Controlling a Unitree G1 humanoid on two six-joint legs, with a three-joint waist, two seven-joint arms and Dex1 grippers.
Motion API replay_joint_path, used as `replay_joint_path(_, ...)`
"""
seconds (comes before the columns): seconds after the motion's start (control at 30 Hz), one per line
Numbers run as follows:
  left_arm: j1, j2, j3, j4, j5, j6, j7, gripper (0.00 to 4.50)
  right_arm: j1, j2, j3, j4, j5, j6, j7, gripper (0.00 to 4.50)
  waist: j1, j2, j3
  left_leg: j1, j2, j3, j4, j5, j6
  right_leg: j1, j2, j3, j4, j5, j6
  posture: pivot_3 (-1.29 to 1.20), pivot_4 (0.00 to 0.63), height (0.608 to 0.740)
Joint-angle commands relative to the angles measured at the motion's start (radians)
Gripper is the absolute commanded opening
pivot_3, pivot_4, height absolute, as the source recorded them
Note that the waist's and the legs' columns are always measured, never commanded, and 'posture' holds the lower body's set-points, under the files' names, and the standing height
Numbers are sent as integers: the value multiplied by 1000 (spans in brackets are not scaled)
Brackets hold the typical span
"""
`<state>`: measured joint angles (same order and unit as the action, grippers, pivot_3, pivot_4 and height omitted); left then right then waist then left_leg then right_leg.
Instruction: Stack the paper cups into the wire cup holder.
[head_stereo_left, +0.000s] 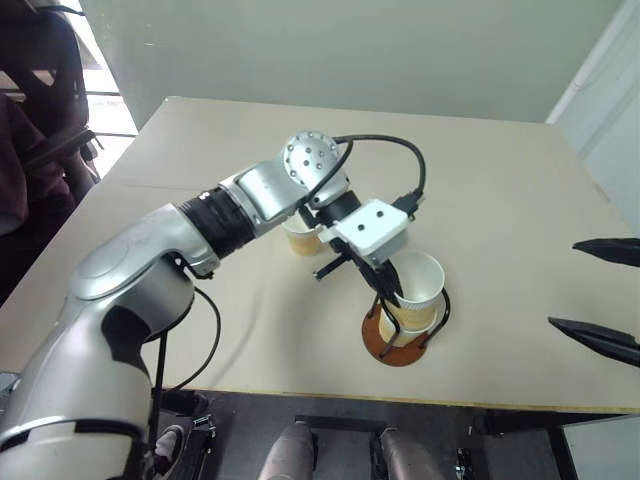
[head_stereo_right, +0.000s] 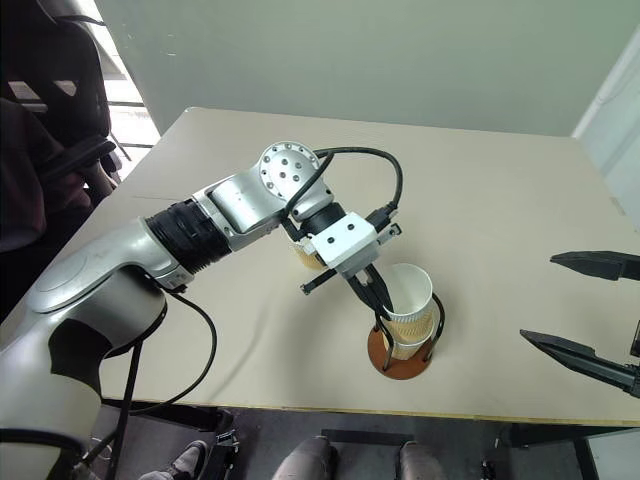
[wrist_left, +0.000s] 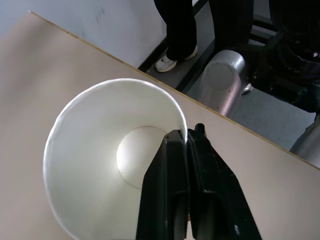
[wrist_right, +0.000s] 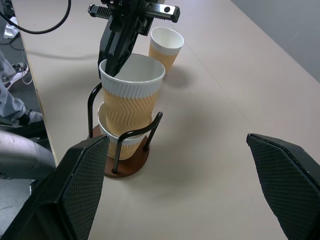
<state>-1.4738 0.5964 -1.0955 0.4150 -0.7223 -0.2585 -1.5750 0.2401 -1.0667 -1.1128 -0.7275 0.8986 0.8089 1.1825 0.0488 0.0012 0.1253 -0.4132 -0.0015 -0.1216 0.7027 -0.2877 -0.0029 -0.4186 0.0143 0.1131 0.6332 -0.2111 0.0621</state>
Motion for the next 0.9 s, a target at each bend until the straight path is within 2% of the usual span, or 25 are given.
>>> replay_joint_path(0.03,-16,-9,51,-5,-18,4,-39,1266,-16,-19,8,8,0,-21,-17,4500,0,0,0,0,0,0,0,0,0,0,0,0,0,0,0,0,150,740)
replay_joint_path(0.17,-15,-17,63,9,-10,2,-39,2719,-34,-24,40,17,-6,-35,-32,4500,0,0,0,0,0,0,0,0,0,0,0,0,0,0,1,0,150,740)
replay_joint_path(0.33,-5,-69,140,72,30,5,-39,4488,-50,-26,72,26,-14,-51,-41,4500,1,0,0,-1,-1,0,0,0,0,0,0,0,-1,-1,2,0,150,740)
replay_joint_path(0.53,-2,-112,354,218,180,32,-34,4488,-72,-31,126,51,-37,-85,-42,4500,1,0,0,-1,-1,0,1,0,1,0,0,0,-2,-1,3,0,150,740)
replay_joint_path(0.7,17,60,449,322,268,50,-39,4488,-100,-45,191,93,-67,-127,-25,4500,-13,1,0,-1,0,0,0,1,1,-1,0,1,-2,-1,4,0,150,740)
replay_joint_path(0.9,64,171,493,361,393,51,-39,4488,-149,-66,264,147,-86,-171,-4,4500,-5,2,-1,-3,-2,-3,-1,5,-5,-2,-1,0,-4,-3,6,0,150,740)
